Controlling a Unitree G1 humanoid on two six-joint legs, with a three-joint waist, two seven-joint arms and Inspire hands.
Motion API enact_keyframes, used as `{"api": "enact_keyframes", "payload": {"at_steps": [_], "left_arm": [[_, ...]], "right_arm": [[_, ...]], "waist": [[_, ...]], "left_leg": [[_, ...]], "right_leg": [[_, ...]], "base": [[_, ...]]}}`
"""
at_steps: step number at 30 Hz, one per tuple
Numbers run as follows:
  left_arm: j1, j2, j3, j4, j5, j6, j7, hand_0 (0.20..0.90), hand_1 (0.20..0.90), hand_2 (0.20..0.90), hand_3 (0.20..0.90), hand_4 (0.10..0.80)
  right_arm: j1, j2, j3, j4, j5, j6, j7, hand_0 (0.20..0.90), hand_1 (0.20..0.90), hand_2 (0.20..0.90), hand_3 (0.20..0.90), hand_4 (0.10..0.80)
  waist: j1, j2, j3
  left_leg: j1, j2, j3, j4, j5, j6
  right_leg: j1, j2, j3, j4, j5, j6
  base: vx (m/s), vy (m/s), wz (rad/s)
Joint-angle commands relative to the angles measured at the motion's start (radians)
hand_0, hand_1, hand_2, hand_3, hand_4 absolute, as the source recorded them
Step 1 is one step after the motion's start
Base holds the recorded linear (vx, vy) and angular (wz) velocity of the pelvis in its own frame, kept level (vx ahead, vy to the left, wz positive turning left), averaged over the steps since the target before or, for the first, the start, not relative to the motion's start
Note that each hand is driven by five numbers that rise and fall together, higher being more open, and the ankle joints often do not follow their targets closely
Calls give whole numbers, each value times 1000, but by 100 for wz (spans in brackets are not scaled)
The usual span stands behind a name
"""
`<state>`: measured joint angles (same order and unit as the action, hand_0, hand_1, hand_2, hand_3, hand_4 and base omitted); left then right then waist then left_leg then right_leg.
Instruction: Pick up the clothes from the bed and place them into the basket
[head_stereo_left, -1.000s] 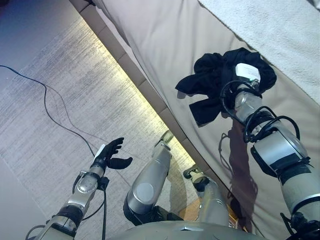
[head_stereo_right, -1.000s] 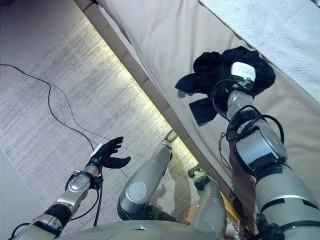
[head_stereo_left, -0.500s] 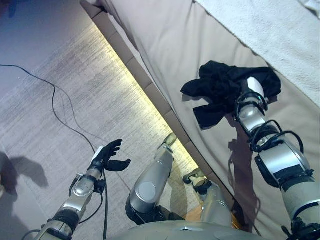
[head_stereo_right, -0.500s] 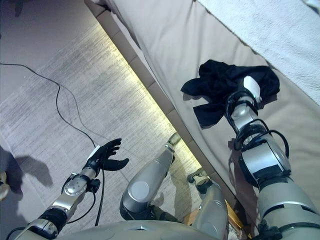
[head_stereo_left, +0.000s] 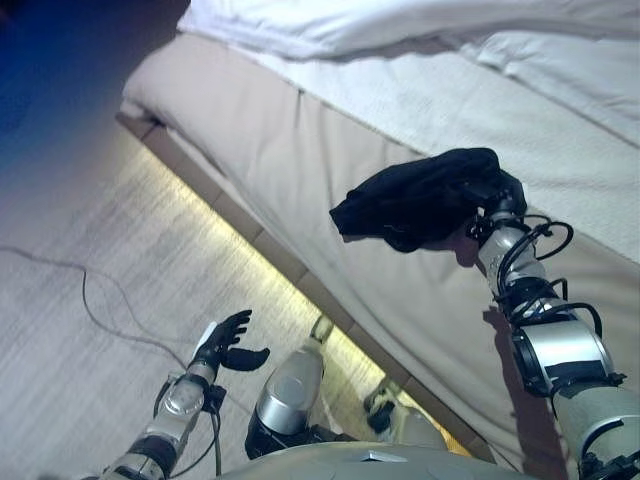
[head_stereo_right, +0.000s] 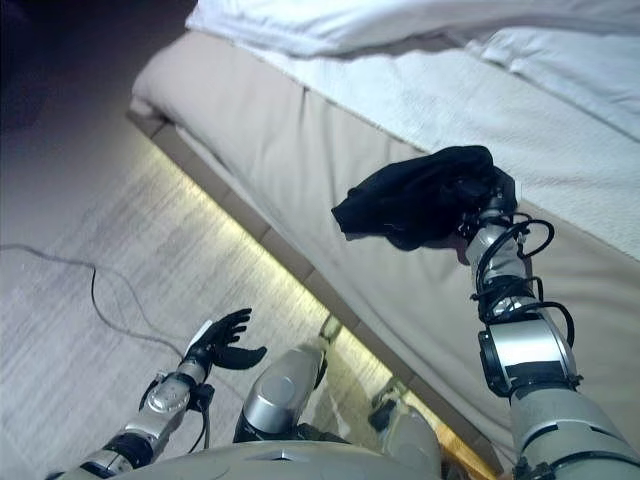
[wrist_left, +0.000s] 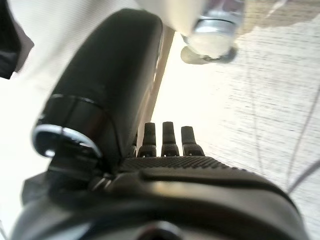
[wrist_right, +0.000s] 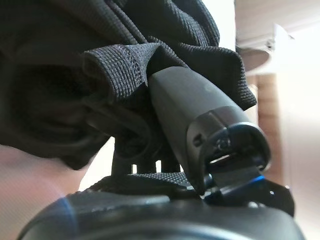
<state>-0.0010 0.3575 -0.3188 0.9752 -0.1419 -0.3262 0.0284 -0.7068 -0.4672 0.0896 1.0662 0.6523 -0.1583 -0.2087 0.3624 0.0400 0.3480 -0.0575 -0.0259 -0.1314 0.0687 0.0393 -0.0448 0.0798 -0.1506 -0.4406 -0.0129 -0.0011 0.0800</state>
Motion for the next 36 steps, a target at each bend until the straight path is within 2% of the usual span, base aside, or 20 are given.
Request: {"api": "enact_keyframes", "payload": {"at_steps": [1,6,16,24,31,36], "left_arm": [[55,8,-53,58,43,-61,36,900,900,900,900,800],[72,-12,-43,110,55,-67,47,900,900,900,900,800],[81,-28,-16,163,65,-50,73,900,900,900,900,800],[78,-34,-16,177,59,-41,75,900,900,900,900,800],[59,-46,-13,134,57,-27,89,900,900,900,900,800],[62,-48,-1,90,77,-3,98,900,900,900,900,800]], "right_arm": [[33,-43,-44,-146,84,-148,13,300,300,300,200,100],[115,-11,-56,-235,92,-142,12,300,300,300,200,100],[220,26,-64,-296,80,-147,-26,300,300,300,200,100],[257,54,-66,-358,94,-194,-61,300,300,300,200,100],[382,101,-89,-514,85,-278,-84,300,300,300,200,100],[505,131,-86,-674,16,-299,-68,300,300,300,200,100]], "waist": [[-41,-39,-155],[-85,-53,-216],[-139,-59,-268],[-178,-54,-287],[-239,-48,-288],[-287,-50,-289]], "left_leg": [[-30,13,52,-80,41,-5],[25,18,81,-124,40,0],[92,29,122,-156,14,3],[114,37,153,-156,1,5],[136,41,193,-156,-15,19],[151,45,227,-156,-25,27]], "right_leg": [[9,46,55,67,-31,-28],[27,55,81,29,-12,-28],[62,62,115,-16,3,-25],[63,59,137,-25,12,-21],[45,54,178,-7,10,-18],[36,51,209,-1,12,-11]], "base": [[22,20,-22],[34,19,-13],[-35,-6,-15],[-51,13,-6],[-57,26,-11],[-67,-4,-22]]}}
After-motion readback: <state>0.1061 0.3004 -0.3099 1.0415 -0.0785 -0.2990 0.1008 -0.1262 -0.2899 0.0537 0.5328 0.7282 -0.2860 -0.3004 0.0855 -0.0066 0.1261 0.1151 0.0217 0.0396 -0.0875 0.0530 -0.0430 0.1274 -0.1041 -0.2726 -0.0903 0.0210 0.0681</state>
